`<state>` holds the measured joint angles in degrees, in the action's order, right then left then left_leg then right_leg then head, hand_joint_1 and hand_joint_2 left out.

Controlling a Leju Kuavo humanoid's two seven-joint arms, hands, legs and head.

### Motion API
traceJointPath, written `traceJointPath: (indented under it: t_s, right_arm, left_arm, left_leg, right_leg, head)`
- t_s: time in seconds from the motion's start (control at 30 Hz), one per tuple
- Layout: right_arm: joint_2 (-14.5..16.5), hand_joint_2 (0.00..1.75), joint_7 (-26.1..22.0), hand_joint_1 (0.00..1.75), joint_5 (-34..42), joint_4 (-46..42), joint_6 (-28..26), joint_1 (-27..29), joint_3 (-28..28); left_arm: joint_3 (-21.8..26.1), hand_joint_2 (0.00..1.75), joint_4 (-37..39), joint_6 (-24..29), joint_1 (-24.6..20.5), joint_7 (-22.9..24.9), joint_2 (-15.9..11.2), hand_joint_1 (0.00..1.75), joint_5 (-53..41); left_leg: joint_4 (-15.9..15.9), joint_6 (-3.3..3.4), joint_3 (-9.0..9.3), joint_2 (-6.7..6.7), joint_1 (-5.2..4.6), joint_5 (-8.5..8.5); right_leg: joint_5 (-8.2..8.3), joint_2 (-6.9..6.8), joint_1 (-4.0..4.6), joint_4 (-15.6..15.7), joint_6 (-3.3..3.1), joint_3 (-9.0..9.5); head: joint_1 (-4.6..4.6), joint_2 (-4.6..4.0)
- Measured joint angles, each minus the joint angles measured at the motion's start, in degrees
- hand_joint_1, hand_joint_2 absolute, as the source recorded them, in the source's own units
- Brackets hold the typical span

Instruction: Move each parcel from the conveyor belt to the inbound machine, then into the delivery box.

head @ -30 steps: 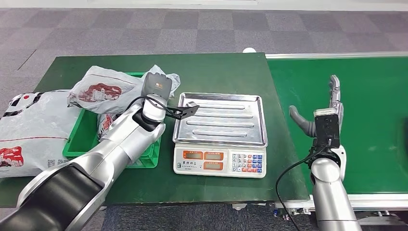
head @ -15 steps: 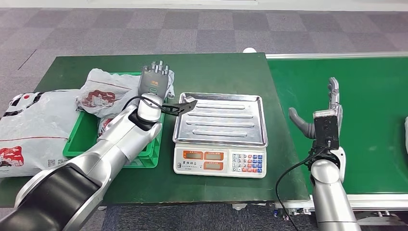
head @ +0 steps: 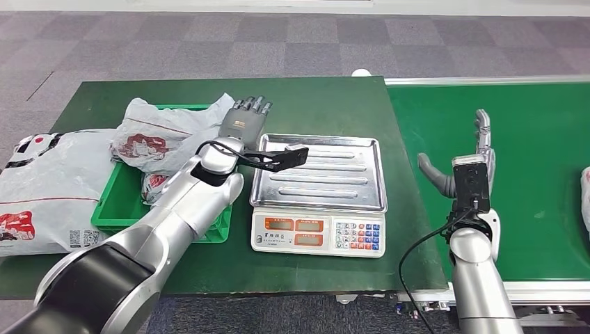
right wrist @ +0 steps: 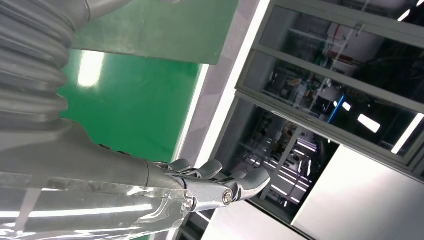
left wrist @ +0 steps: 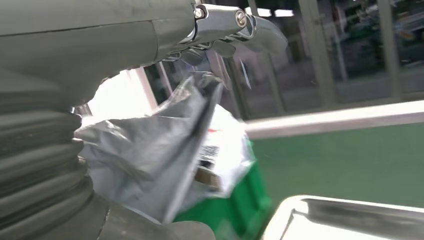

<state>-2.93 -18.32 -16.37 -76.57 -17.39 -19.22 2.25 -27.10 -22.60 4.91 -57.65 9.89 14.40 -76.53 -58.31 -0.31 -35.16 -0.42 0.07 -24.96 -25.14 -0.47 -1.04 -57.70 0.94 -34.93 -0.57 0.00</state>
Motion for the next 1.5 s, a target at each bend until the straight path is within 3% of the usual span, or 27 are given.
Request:
traceJointPath:
  t_s: [0.27, 0.43, 0.6, 0.77, 0.97, 1.13, 1.17, 1.27, 1.3, 1.5]
  right_arm:
    - [0.57, 1.75, 1.23, 0.0, -0.77, 3.67, 1.05, -2.62, 2.88]
    - [0.97, 1.75, 0.82, 0.0, -0.46, 5.73, 1.17, -3.54, 3.92]
    - [2.11, 1.75, 0.45, 0.0, 1.95, 9.79, 3.57, -6.32, 5.94]
    - [5.53, 1.75, 0.32, 0.0, 4.65, 17.77, 4.8, -13.15, 8.85]
    - [7.39, 1.75, 0.12, 0.0, 6.23, 22.21, 4.89, -17.19, 10.58]
    - [8.49, 1.75, -1.43, 0.0, 8.25, 27.49, 4.45, -21.55, 11.87]
    - [8.57, 1.75, -1.59, 0.0, 8.57, 28.64, 4.44, -22.36, 12.16]
    - [8.67, 1.75, -1.72, 0.0, 10.22, 31.99, 5.38, -24.18, 12.54]
    - [8.68, 1.75, -1.74, 0.0, 10.64, 32.84, 5.76, -24.54, 12.55]
    - [7.57, 1.75, -1.63, 0.0, 10.71, 34.25, 6.25, -24.36, 12.38]
  left_arm:
    - [9.23, 1.75, -1.15, 1.91, 1.38, -11.92, 2.92, 0.0, 19.32]
    - [12.07, 1.75, -1.27, 1.82, 2.05, -14.47, 3.68, 0.0, 23.24]
    - [15.12, 1.75, -2.51, -2.34, 4.09, -24.41, 5.03, 0.0, 39.57]
    - [12.82, 1.75, -3.86, -2.22, 5.57, -26.52, 6.17, 0.0, 60.38]
    - [9.16, 1.75, -4.38, -1.83, 5.66, -27.65, 6.32, 0.0, 70.06]
    - [7.44, 1.75, -4.78, -4.76, 5.61, -31.66, 6.32, 0.0, 89.42]
    - [7.31, 1.31, -4.61, -5.34, 5.61, -32.34, 6.32, 0.0, 91.17]
    - [7.2, 1.31, -3.67, -7.18, 5.66, -34.15, 6.31, 0.0, 92.88]
    - [7.15, 1.75, -3.34, -7.83, 5.69, -34.75, 6.3, 0.0, 92.85]
    - [6.89, 1.75, -2.63, -9.67, 5.71, -35.82, 6.3, 0.0, 95.32]
  left_leg:
    - [0.0, 0.0, 0.0, 0.01, 0.01, 0.01]
    - [0.0, 0.0, -0.01, 0.0, 0.0, 0.01]
    - [0.0, 0.0, -0.02, 0.02, 0.0, 0.0]
    - [0.0, -0.01, -0.03, 0.09, 0.02, 0.05]
    - [0.0, -0.01, -0.07, 0.02, 0.03, 0.1]
    - [-0.01, -0.01, -0.08, 0.06, 0.0, 0.09]
    - [-0.01, -0.01, -0.08, 0.04, 0.01, 0.09]
    - [-0.01, 0.0, -0.09, 0.0, 0.01, 0.1]
    - [-0.01, 0.0, -0.08, 0.0, 0.01, 0.1]
    - [-0.02, 0.0, -0.09, 0.03, 0.0, 0.09]
  right_leg:
    - [0.0, 0.01, 0.0, 0.0, 0.0, 0.0]
    - [0.0, -0.01, 0.0, 0.0, 0.0, 0.0]
    - [0.0, 0.02, 0.0, 0.0, 0.0, 0.0]
    - [0.06, 0.08, 0.01, 0.0, 0.0, -0.1]
    - [0.06, 0.02, 0.02, -0.01, 0.0, -0.08]
    - [0.07, 0.08, 0.0, 0.0, 0.01, -0.11]
    - [0.08, 0.05, 0.0, 0.0, 0.01, -0.11]
    - [0.07, 0.0, 0.01, 0.0, 0.01, -0.11]
    - [0.07, 0.0, 0.01, 0.0, 0.01, -0.11]
    - [0.08, 0.05, 0.0, 0.0, 0.01, -0.14]
  head:
    - [0.02, 0.0]
    - [0.0, 0.0]
    - [0.01, 0.0]
    - [0.02, 0.0]
    - [0.01, 0.0]
    - [0.01, 0.0]
    - [0.01, 0.0]
    - [0.01, 0.0]
    - [0.01, 0.0]
    - [0.0, 0.0]
